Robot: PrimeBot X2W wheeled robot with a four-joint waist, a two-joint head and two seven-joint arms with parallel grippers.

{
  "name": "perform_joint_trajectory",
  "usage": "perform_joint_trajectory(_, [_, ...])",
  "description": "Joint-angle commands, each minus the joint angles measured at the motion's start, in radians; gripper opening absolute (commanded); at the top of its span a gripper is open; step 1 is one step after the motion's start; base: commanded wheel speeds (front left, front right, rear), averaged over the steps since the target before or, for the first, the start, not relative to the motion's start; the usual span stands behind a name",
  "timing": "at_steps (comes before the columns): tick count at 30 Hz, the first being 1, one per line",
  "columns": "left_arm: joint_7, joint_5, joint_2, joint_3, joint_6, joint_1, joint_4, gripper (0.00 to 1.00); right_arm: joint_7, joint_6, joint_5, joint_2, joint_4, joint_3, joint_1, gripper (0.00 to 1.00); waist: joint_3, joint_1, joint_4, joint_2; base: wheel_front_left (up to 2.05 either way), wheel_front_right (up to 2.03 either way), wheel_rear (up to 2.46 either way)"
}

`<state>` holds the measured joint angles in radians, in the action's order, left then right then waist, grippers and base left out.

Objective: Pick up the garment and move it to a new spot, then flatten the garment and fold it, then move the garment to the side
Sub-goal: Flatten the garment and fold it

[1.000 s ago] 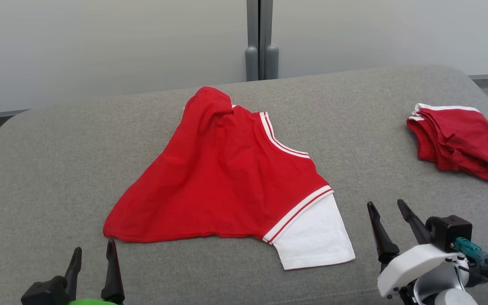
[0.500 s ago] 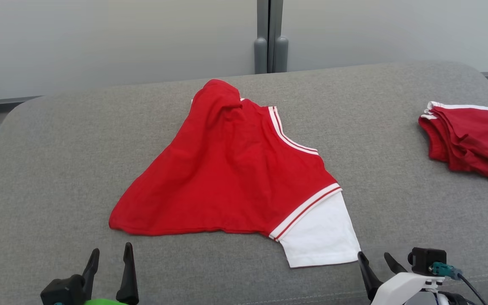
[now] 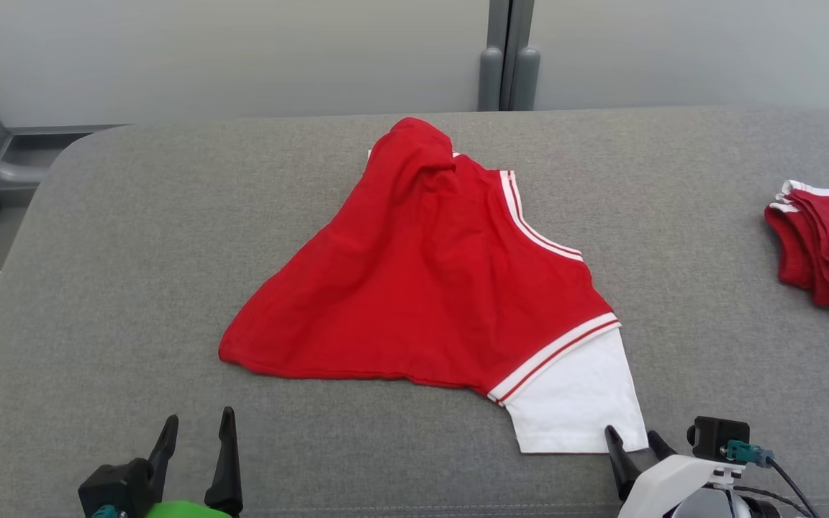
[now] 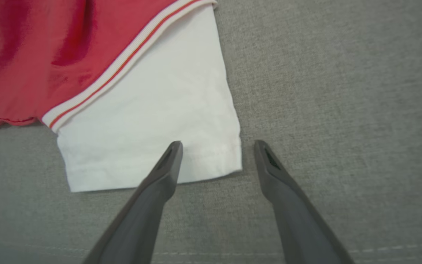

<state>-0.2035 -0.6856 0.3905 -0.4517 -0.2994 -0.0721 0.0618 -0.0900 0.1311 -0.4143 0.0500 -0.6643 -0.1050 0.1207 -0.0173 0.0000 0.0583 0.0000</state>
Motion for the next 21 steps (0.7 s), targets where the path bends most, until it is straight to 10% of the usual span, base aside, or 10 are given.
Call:
perform_joint_trajectory(1, [0.001, 0.006, 0.007, 0.002, -0.003, 0.012, -0.005, 1.0, -0.008, -0.001, -0.007, 0.002, -0.015, -0.002, 0.015, 1.0, -0.008, 0.0, 0.017, 0.0, 0.0, 0.0, 0.0])
perform_joint_trajectory(5, [0.005, 0.008, 0.014, 0.001, -0.006, 0.02, -0.01, 1.0, -0.026, -0.001, -0.021, 0.001, -0.076, -0.015, 0.045, 1.0, -0.012, 0.0, 0.037, 0.0, 0.0, 0.0, 0.0])
perform_joint_trajectory(7, [0.006, 0.009, 0.016, 0.001, -0.01, 0.02, -0.014, 1.0, -0.036, -0.001, -0.027, -0.001, -0.114, -0.031, 0.066, 0.42, -0.012, 0.0, 0.045, 0.0, 0.0, 0.0, 0.0])
perform_joint_trajectory(10, [0.007, 0.009, 0.017, 0.001, -0.014, 0.018, -0.016, 1.0, -0.043, 0.0, -0.038, -0.003, -0.145, -0.046, 0.081, 0.0, -0.011, 0.0, 0.048, 0.0, 0.0, 0.0, 0.0])
perform_joint_trajectory(21, [0.015, -0.037, -0.008, 0.006, 0.013, 0.039, 0.003, 1.0, -0.099, -0.001, -0.085, 0.018, -0.148, -0.057, 0.137, 0.0, -0.013, 0.0, 0.012, 0.0, 0.0, 0.0, 0.0])
